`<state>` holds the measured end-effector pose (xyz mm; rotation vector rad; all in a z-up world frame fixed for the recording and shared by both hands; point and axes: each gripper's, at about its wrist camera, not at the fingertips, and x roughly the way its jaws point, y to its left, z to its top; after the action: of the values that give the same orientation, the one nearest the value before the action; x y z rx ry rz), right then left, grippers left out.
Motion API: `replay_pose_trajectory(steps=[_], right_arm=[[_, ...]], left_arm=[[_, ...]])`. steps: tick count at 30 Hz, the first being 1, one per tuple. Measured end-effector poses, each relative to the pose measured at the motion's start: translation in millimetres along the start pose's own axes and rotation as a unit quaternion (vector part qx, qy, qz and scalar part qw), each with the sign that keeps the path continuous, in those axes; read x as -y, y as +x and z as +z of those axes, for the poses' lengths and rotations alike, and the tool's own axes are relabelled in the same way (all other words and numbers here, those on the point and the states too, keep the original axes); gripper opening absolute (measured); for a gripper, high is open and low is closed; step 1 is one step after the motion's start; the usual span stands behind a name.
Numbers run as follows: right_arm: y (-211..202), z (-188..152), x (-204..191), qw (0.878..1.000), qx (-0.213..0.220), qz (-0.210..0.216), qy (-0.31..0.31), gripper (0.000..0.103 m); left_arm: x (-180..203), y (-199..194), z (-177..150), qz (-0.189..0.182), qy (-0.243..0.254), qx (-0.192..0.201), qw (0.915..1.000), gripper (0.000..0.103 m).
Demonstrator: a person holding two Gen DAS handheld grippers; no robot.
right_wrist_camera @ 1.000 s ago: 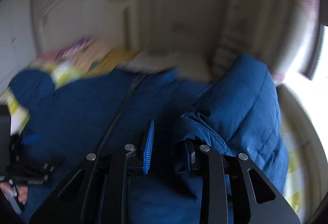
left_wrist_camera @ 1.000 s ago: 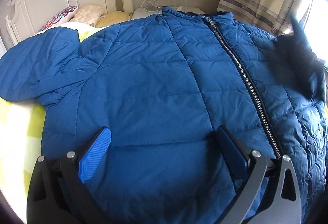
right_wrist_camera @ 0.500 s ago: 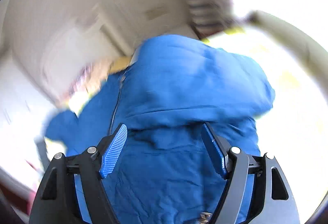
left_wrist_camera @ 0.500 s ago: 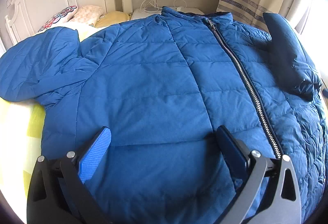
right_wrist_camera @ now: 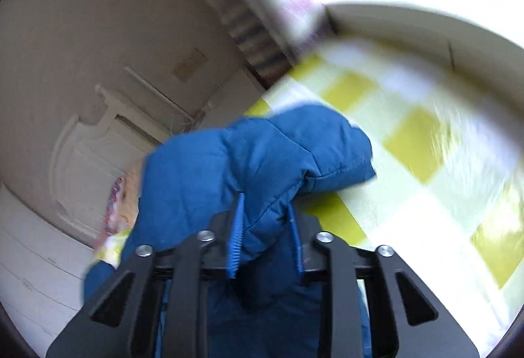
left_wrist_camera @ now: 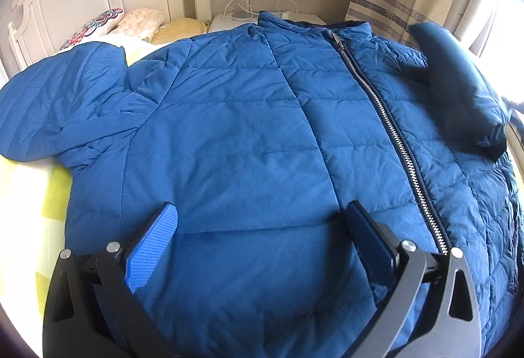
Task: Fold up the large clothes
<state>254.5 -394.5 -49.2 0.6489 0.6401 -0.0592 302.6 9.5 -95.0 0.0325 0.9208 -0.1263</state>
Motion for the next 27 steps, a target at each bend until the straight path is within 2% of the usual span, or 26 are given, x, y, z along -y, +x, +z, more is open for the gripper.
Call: replay_pose_trajectory(steps=[2, 4, 5, 7, 9, 10, 11, 12, 13, 15, 17, 20, 23, 25, 27], right_arm=[[-9.1, -5.0, -46.9, 0.997, 0.020, 0.017, -0.066, 0.022], [-14.1, -22.9, -105.7, 0.986, 0.028, 0.033, -0.160, 0.022], [-13.7, -37.7, -136.3, 0.976, 0.022, 0.048, -0.210, 0.022], [-4.4, -79.8, -198.8, 0.945, -0.033, 0.100, -0.310, 0.022], [4.1, -116.1, -242.0, 0.917, -0.076, 0.099, -0.378, 0.023], [8.6, -122.4, -255.1, 0.909, -0.087, 0.100, -0.395, 0.029], [10.4, -133.3, -258.1, 0.904, -0.095, 0.104, -0.404, 0.048], [11.7, -135.7, -261.2, 0.903, -0.096, 0.105, -0.404, 0.061], [7.7, -136.8, -256.8, 0.908, -0.084, 0.098, -0.397, 0.077], [-2.5, -136.1, -241.5, 0.918, -0.073, 0.101, -0.376, 0.078], [-11.5, -110.5, -209.0, 0.936, -0.053, 0.091, -0.336, 0.078], [-19.5, -77.4, -154.8, 0.959, -0.025, 0.018, -0.283, 0.075], [-9.2, -62.9, -100.1, 0.973, -0.030, -0.062, -0.219, 0.069], [-0.4, -64.8, -64.2, 0.980, -0.034, -0.089, -0.176, 0.068], [10.8, -71.4, -34.0, 0.986, -0.044, -0.091, -0.133, 0.067]], left_arm=[[-0.1, 0.0, -0.1, 0.000, 0.000, 0.000, 1.0000, 0.101], [-1.1, -0.6, -0.1, -0.003, -0.002, 0.001, 1.0000, 0.101], [-2.5, -1.4, -0.3, -0.007, -0.005, 0.002, 1.0000, 0.101], [-6.4, -3.2, -0.3, -0.018, -0.015, 0.007, 0.9997, 0.101], [-10.6, -5.2, -0.4, -0.031, -0.026, 0.012, 0.9991, 0.101], [-12.8, -6.2, -0.5, -0.037, -0.031, 0.014, 0.9988, 0.101], [-13.8, -6.8, -1.1, -0.040, -0.034, 0.016, 0.9985, 0.101], [-15.8, -7.7, -1.4, -0.046, -0.039, 0.018, 0.9980, 0.101], [-17.3, -8.4, -1.8, -0.051, -0.043, 0.020, 0.9975, 0.101], [-19.5, -8.9, -2.0, -0.059, -0.049, 0.022, 0.9969, 0.101], [-20.1, -8.6, -1.8, -0.061, -0.051, 0.023, 0.9966, 0.101], [-22.0, -8.6, -2.4, -0.065, -0.054, 0.024, 0.9961, 0.101], [-28.7, -12.2, -3.5, -0.091, -0.073, 0.031, 0.9927, 0.101], [-45.5, -14.9, -4.2, -0.136, -0.110, 0.040, 0.9837, 0.101], [-69.1, -14.4, -5.5, -0.188, -0.173, 0.051, 0.9654, 0.100]])
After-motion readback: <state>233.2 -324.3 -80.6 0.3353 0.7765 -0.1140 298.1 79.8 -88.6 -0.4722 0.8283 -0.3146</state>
